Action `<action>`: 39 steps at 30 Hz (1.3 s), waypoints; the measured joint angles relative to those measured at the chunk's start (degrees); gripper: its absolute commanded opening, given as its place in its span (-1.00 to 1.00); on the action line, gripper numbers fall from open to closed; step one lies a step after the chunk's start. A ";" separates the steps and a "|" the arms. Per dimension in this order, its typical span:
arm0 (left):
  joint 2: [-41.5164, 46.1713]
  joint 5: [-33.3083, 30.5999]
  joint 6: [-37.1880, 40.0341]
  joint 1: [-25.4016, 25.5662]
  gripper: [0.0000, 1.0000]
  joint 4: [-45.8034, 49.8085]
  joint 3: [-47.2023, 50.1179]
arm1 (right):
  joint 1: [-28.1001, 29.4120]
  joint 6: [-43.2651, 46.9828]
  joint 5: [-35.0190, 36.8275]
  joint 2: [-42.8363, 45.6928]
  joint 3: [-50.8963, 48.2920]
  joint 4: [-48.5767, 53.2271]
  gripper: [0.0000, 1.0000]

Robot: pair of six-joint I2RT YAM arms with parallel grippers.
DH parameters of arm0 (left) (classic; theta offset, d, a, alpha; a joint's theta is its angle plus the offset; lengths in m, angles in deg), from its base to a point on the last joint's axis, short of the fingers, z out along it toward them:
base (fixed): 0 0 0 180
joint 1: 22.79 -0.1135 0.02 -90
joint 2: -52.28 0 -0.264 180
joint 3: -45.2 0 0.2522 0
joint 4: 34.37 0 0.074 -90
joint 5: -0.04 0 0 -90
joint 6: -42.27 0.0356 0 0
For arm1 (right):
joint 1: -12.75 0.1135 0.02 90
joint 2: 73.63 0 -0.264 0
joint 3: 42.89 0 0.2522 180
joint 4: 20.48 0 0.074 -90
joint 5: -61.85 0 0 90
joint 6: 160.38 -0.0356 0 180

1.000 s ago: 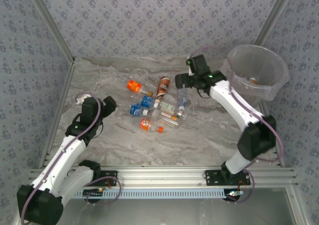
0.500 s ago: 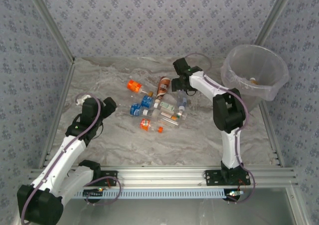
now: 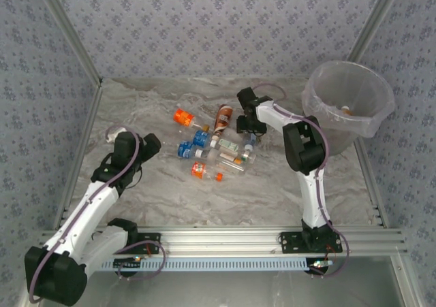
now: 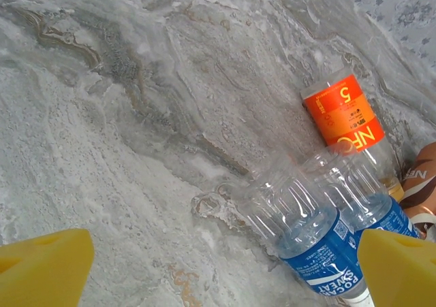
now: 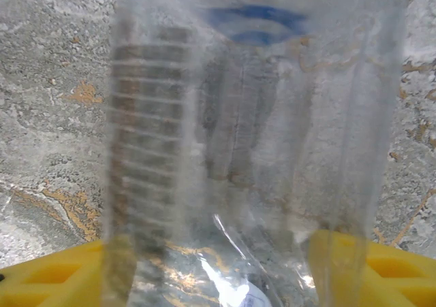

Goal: Put the plastic bottles in the bin

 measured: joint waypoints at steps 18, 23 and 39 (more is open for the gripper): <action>-4.55 4.09 0.48 0.00 0.99 -0.39 -3.08 | 0.50 2.73 1.79 24.63 -14.32 -8.02 -0.02; -4.50 4.11 0.85 0.00 0.99 -0.92 -3.08 | 1.05 5.05 1.36 32.70 -15.82 -9.51 -0.03; -4.22 4.98 0.87 0.00 0.99 -2.34 -3.06 | -3.10 12.59 -3.96 47.78 -11.56 -8.48 -0.05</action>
